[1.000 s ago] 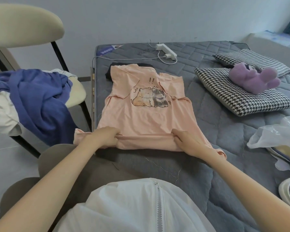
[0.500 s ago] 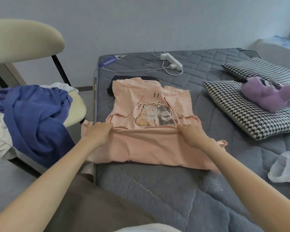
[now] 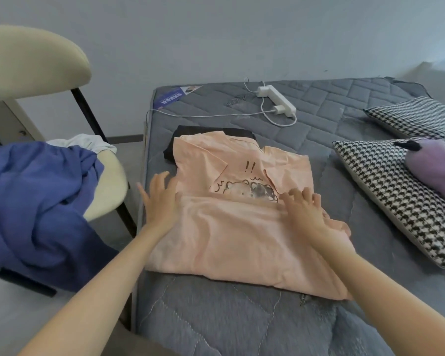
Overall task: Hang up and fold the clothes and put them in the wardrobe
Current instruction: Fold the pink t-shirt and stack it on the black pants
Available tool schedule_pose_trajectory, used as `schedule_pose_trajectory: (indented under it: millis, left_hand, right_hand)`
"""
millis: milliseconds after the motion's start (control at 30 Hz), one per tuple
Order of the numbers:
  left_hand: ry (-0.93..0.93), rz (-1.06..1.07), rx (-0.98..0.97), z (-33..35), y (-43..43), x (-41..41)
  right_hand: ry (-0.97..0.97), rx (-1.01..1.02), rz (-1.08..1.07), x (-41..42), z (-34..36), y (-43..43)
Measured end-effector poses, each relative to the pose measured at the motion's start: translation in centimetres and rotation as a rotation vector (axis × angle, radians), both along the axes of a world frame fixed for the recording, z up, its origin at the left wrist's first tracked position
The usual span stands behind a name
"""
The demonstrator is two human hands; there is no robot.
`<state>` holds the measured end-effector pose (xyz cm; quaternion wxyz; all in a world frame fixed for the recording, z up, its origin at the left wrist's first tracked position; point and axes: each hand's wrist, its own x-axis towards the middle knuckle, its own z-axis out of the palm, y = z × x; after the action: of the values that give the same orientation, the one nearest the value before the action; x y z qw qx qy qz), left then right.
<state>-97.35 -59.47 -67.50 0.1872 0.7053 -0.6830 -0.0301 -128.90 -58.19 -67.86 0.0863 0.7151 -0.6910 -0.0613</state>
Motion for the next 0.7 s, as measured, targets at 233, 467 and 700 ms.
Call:
schedule_pose_trajectory:
  millis: [233, 467, 700]
  left_hand:
    - [0.601, 0.465, 0.302, -4.1, 3.9, 1.8]
    - [0.873, 0.466, 0.345, -5.6, 7.2, 3.1]
    - [1.033, 0.344, 0.096, -5.1, 9.7, 3.6]
  right_hand:
    - [-0.367, -0.025, 0.088, 4.0, -4.4, 3.9]
    - [-0.515, -0.006, 0.242, 7.7, -5.3, 7.9]
    - [-0.429, 0.102, 0.439, 9.0, -5.4, 10.7]
